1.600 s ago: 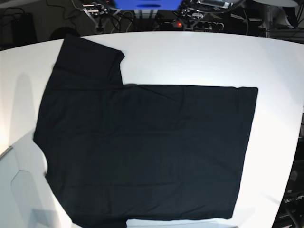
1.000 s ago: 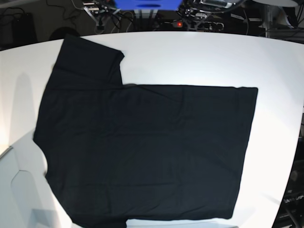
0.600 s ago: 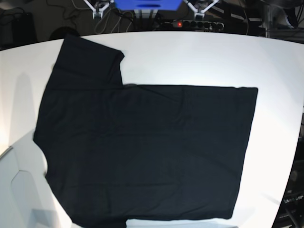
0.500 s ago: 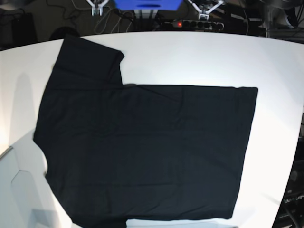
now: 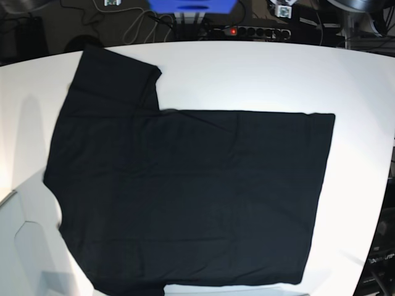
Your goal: Fold the T-shirt properly
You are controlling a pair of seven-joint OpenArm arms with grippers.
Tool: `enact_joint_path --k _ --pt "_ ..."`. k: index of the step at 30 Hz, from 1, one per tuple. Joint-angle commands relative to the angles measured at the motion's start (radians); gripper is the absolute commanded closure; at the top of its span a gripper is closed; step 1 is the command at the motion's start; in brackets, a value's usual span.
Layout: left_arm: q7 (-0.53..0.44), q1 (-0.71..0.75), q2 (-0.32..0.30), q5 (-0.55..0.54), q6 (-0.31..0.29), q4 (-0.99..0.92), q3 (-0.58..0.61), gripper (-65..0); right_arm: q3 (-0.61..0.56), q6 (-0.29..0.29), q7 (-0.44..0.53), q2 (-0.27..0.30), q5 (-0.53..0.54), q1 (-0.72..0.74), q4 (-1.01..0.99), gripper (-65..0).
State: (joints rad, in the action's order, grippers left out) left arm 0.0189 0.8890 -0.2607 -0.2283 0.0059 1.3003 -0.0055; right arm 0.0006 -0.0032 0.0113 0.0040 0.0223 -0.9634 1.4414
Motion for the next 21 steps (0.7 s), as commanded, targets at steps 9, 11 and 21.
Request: enact_joint_path --k 9,11,21 --pt "-0.010 0.190 -0.025 -0.062 -0.002 0.376 -0.135 -0.3 0.002 0.009 0.020 0.035 -0.002 -0.176 0.402 0.0" --pt "-0.007 0.203 0.004 -0.058 -0.002 0.450 -0.202 -0.5 0.000 0.009 0.020 0.041 -0.002 -0.197 0.474 0.0" --pt "0.145 0.101 0.033 -0.066 -0.005 0.664 -0.391 -0.8 0.003 0.009 0.005 0.047 -0.005 -0.108 0.583 -2.4"
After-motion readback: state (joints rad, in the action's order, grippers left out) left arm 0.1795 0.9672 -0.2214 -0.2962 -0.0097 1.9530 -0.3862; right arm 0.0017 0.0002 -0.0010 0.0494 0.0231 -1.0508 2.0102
